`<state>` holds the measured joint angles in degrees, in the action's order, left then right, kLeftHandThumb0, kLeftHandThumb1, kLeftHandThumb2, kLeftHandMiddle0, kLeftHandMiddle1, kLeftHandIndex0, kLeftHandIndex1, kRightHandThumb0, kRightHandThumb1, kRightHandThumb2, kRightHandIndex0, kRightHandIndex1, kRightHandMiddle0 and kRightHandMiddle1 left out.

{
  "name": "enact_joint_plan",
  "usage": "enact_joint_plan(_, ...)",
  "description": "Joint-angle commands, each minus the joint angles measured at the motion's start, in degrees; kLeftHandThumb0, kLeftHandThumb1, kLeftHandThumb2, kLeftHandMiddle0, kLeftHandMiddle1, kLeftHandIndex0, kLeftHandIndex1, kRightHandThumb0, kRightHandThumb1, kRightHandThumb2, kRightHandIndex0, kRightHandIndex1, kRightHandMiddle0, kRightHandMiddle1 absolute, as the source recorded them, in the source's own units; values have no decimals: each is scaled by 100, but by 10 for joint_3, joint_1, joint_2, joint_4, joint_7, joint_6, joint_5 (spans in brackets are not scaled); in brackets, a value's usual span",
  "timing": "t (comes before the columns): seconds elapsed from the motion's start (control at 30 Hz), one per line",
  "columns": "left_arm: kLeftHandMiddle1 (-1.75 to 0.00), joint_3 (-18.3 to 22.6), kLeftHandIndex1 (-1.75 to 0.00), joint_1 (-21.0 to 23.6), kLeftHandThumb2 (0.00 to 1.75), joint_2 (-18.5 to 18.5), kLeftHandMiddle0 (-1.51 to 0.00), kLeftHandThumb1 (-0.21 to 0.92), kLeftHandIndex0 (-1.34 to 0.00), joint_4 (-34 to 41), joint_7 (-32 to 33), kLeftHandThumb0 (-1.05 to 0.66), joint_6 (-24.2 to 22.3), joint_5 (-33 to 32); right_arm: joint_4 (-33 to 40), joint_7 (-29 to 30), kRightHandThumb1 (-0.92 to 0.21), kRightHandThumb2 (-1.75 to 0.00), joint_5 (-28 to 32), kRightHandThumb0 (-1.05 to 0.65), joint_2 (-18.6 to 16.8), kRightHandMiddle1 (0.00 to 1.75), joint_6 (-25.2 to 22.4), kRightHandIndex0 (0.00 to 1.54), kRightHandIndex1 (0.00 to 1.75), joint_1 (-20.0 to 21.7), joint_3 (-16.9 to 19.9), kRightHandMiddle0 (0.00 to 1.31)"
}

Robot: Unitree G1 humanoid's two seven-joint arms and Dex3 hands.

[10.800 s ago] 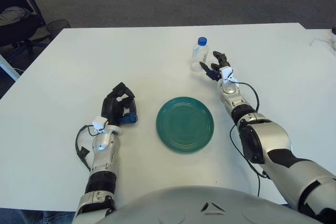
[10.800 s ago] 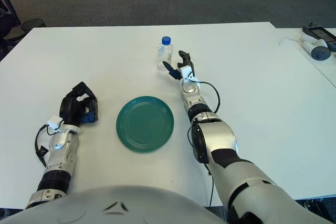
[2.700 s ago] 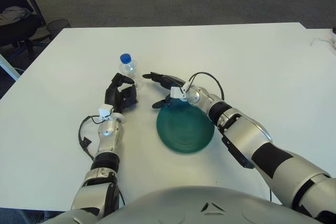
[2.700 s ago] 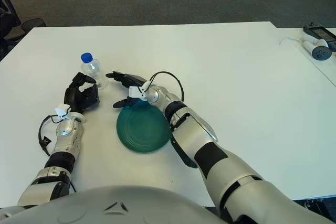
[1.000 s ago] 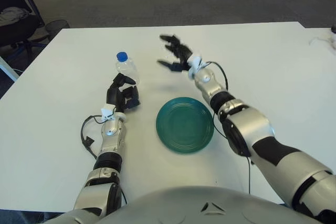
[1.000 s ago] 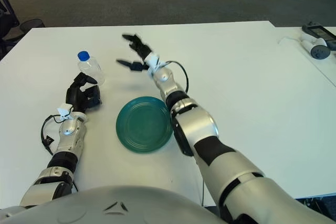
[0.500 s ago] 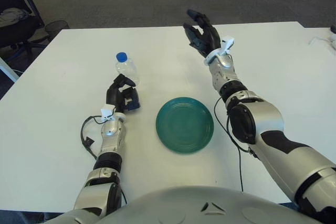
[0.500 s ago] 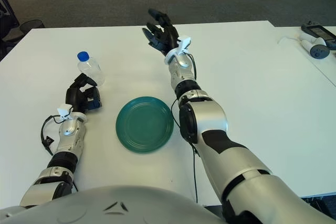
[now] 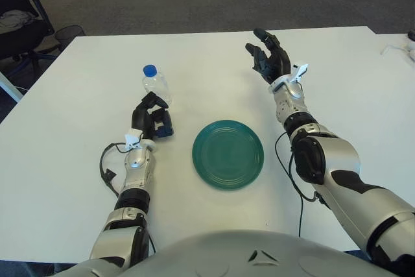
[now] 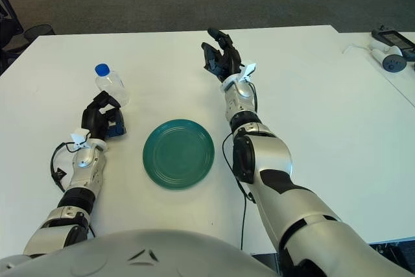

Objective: Put the bottle into the plate.

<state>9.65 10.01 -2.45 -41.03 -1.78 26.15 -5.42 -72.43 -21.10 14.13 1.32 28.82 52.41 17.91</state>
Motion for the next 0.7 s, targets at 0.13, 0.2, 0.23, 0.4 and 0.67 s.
enact_joint_plan(0.13, -175, -13, -175, -61, 162, 2, -134, 7, -82, -69, 5, -59, -27, 18, 11, -9, -58, -84, -11, -50, 5, 87, 31, 11, 71, -70, -2, 0)
enact_joint_plan(0.2, -175, -13, -175, -60, 162, 1, -134, 7, -82, -69, 5, -59, -29, 16, 13, -5, -59, -84, -16, -50, 5, 87, 38, 11, 72, -85, -6, 0)
enact_joint_plan(0.23, -175, -13, -175, -59, 162, 1, -134, 7, -82, -68, 4, -59, -30, 14, 14, -2, -60, -82, -20, -51, 5, 87, 42, 11, 73, -92, -9, 0)
enact_joint_plan(0.4, -175, -13, -175, -60, 162, 1, -134, 7, -82, -61, 8, -59, -39, 13, 16, 40, -62, -79, -53, -55, 9, 88, 64, 10, 74, -135, -26, 0)
enact_joint_plan(0.67, -175, -18, -175, -63, 162, 2, -134, 7, -82, -47, 10, -59, -48, 14, 32, 108, -50, -92, -100, -43, -18, 106, 135, 11, 83, -223, -57, 0)
